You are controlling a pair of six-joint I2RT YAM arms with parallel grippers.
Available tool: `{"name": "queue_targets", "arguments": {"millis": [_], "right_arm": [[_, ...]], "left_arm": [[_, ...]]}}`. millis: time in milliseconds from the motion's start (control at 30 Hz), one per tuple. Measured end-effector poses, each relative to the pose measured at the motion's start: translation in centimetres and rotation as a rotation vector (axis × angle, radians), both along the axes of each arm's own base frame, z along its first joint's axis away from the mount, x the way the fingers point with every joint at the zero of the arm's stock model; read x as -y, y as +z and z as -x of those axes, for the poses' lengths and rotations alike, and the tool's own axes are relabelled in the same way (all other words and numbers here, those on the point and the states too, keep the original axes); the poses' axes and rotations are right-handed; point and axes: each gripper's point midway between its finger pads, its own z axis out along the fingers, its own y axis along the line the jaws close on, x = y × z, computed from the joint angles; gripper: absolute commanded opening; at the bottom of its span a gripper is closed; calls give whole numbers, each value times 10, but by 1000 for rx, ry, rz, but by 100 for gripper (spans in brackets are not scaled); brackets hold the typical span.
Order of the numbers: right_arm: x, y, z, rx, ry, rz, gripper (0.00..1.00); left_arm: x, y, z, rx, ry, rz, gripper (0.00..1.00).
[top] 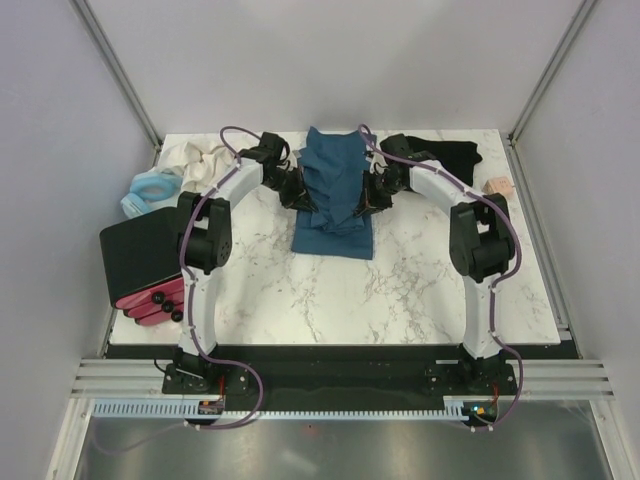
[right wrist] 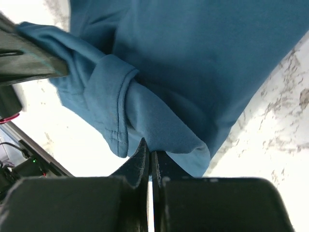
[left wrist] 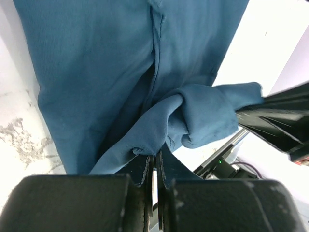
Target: Fold and stack the t-shirts
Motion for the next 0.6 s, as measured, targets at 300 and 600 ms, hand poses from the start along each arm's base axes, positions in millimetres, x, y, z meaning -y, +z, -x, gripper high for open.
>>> {"name": "queue_targets", "arguments": {"millis": [300,600], "right_arm": [[-3,-21,-10,-34,-6,3,3],[-7,-22,-27,-22,-35,-15,44]], "left_arm": [[-1,6,-14,32,13,-11,2],[-7,-16,-25,15,36,-50,16]]}}
